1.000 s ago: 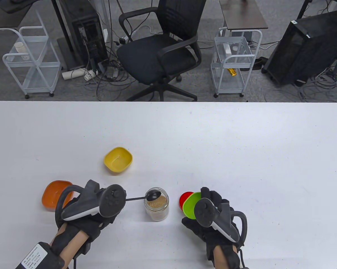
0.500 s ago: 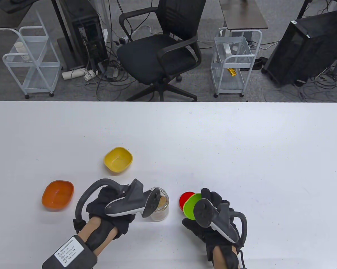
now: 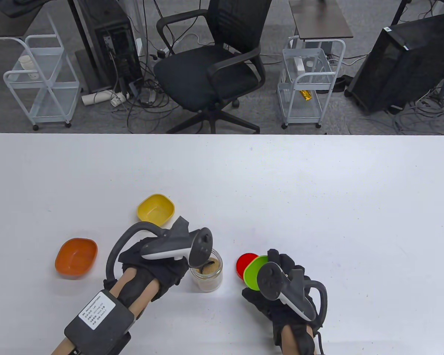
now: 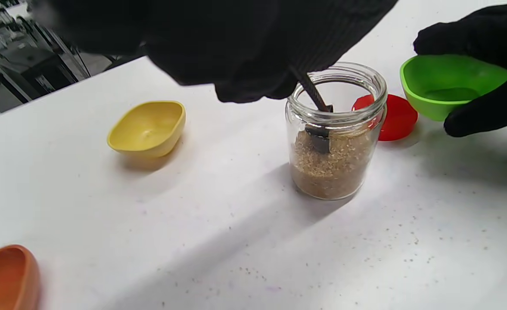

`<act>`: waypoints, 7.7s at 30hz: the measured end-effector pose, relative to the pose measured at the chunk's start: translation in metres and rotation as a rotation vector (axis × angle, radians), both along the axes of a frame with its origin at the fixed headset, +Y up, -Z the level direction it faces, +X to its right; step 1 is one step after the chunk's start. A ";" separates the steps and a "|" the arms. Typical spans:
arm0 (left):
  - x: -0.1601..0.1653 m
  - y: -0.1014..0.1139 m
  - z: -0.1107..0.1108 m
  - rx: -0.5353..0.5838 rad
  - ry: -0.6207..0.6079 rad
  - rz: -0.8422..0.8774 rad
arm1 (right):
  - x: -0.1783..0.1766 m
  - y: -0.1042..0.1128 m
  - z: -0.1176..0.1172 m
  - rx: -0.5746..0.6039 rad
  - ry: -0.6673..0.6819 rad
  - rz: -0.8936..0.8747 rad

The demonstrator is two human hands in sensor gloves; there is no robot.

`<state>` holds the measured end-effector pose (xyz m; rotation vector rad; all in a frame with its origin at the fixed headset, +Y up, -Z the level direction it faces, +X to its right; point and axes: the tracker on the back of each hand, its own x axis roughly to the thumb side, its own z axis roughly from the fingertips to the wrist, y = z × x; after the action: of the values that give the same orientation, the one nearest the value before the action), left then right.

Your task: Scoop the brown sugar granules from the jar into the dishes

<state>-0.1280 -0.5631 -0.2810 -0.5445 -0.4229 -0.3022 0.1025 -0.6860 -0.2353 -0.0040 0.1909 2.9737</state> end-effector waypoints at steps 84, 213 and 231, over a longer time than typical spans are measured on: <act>-0.043 -0.024 -0.013 -0.213 0.022 0.646 | -0.002 -0.006 0.000 0.054 0.064 -0.066; -0.176 -0.113 0.046 0.518 0.351 1.085 | 0.032 -0.030 -0.173 0.014 -0.092 -0.006; -0.174 -0.113 0.044 0.489 0.355 1.085 | 0.028 -0.003 -0.143 0.050 -0.041 -0.042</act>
<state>-0.3022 -0.6758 -0.2372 0.1582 -0.2352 0.7167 0.1300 -0.6886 -0.3782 -0.0536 0.1107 2.9328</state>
